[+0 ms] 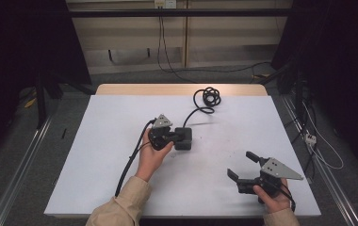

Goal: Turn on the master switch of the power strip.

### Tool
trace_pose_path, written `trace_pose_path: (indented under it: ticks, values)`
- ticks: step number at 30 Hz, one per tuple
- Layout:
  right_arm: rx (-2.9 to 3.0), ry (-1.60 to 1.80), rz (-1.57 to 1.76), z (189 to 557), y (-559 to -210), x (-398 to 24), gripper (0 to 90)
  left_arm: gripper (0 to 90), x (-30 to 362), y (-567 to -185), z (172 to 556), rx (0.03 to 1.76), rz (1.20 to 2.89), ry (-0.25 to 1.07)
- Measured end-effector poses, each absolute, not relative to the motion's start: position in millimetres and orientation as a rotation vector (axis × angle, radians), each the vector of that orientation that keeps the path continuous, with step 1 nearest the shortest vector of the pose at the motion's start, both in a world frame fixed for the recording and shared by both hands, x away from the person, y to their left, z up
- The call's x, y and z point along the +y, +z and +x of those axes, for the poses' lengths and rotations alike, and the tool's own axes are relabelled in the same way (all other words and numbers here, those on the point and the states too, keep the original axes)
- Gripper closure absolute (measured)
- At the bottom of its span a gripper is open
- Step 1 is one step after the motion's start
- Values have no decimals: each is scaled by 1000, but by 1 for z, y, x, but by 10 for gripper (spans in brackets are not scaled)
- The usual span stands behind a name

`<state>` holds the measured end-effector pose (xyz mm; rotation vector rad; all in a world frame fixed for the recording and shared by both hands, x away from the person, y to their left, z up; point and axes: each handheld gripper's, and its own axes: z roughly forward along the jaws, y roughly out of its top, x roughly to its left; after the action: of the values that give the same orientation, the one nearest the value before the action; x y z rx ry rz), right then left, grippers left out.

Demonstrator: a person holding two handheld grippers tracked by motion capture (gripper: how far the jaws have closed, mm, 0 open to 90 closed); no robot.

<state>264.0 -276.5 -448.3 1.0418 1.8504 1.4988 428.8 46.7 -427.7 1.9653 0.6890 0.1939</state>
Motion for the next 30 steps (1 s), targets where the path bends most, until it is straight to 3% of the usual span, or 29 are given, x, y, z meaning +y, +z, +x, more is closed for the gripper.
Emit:
trace_pose_path:
  ticks: [30]
  values:
    - [1840,1496,1042,263,-448,-278,40,900,46,-429,428,705,1959,189]
